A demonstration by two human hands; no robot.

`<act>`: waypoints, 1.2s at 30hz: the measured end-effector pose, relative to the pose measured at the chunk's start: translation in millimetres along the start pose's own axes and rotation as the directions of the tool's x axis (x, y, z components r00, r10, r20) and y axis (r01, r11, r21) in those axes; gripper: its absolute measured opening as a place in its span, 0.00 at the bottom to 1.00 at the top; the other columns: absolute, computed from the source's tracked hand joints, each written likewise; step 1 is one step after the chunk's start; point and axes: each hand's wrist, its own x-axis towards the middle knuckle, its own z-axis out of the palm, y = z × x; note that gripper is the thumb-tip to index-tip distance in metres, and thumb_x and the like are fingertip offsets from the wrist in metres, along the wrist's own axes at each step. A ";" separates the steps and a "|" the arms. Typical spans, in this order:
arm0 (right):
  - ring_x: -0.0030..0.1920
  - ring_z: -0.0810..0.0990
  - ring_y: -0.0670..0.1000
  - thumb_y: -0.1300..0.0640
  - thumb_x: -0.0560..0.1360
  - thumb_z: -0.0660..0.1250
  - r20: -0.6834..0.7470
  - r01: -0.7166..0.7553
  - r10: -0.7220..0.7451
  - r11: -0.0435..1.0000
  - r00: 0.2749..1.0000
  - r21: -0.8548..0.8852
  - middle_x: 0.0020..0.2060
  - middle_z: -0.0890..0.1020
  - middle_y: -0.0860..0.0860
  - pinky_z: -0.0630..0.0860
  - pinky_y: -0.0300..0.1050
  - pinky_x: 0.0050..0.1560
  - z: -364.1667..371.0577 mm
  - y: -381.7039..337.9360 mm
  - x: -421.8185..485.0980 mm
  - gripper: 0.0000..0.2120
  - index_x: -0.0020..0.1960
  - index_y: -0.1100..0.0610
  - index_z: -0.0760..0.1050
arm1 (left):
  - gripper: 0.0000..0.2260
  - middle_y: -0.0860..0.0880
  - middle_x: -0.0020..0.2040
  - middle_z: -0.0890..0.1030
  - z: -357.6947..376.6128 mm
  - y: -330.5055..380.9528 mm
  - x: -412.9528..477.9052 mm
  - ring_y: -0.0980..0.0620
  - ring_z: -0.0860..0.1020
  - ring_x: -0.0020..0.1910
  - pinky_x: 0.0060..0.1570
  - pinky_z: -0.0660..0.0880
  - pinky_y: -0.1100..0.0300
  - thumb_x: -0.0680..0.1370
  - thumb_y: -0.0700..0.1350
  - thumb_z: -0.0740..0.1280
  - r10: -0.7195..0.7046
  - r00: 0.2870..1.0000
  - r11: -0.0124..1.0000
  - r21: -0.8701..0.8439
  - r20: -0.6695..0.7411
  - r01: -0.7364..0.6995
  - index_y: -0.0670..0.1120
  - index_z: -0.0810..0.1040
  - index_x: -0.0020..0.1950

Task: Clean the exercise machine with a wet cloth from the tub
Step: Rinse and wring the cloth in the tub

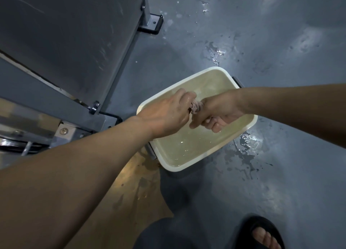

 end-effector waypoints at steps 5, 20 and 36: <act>0.24 0.64 0.44 0.65 0.78 0.69 -0.016 0.004 0.000 0.967 1.000 0.253 0.26 0.64 0.49 0.69 0.35 0.24 2.4 -4.8 -1.1 0.18 0.33 0.53 0.68 | 0.22 0.46 0.66 0.67 -2.7 1.2 -0.8 0.45 0.71 0.63 0.53 0.68 0.55 0.78 0.44 0.65 -0.054 0.999 0.995 0.088 0.001 0.054 0.45 0.65 0.71; 0.24 0.56 0.43 0.62 0.81 0.65 -0.020 -0.020 0.025 0.978 0.999 0.208 0.27 0.60 0.47 0.52 0.32 0.20 14.7 -24.4 -20.9 0.13 0.40 0.51 0.67 | 0.14 0.44 0.55 0.71 -18.5 10.3 5.7 0.35 0.79 0.45 0.32 0.64 0.49 0.83 0.49 0.62 -0.128 0.979 0.964 0.212 -0.159 0.161 0.43 0.66 0.64; 0.37 0.71 0.60 0.50 0.81 0.57 -0.302 -0.292 -0.588 0.115 0.751 -0.950 0.29 0.66 0.51 0.70 0.46 0.41 19.9 -27.9 -23.0 0.20 0.32 0.54 0.64 | 0.10 0.50 0.34 0.72 -23.5 30.3 22.6 0.50 0.72 0.31 0.29 0.64 0.61 0.77 0.42 0.62 -0.400 0.899 0.894 -0.143 0.177 0.425 0.49 0.71 0.35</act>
